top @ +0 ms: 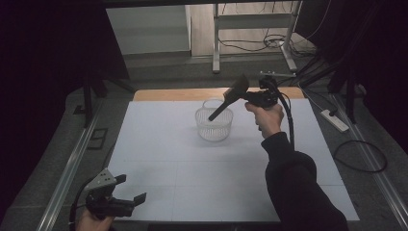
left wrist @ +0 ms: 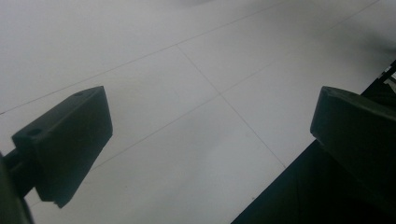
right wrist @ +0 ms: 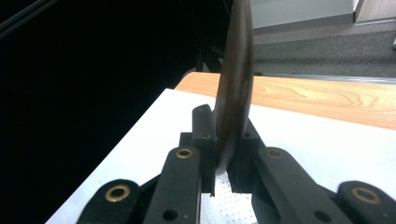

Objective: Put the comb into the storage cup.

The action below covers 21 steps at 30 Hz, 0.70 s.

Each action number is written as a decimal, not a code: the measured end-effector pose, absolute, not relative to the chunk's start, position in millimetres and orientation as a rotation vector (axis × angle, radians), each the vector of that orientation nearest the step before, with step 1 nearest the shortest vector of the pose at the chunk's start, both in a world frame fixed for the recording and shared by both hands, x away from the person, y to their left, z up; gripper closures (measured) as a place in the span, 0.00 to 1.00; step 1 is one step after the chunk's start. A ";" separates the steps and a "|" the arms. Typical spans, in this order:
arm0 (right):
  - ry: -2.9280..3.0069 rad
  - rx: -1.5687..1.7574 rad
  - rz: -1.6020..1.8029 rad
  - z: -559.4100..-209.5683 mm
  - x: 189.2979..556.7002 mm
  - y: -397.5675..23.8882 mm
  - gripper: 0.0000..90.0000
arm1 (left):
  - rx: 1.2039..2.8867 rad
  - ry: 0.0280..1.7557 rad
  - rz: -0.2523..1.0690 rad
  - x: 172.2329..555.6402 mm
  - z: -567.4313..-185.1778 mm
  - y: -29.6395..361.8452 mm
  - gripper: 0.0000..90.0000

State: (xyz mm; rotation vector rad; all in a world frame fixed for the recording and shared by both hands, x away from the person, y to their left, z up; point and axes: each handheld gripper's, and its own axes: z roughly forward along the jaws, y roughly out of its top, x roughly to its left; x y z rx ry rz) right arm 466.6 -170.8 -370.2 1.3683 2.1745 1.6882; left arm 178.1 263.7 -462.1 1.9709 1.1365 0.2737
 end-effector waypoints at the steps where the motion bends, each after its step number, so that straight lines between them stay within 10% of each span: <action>1: 2.176 1.369 1.688 -371.2 467.1 -169.8 0.93 | 1.971 1.136 0.274 178.1 -462.1 263.7 0.00; 21: 2.216 1.386 1.628 -398.5 472.8 -152.3 0.93 | 1.973 1.138 0.272 177.9 -462.4 263.8 0.00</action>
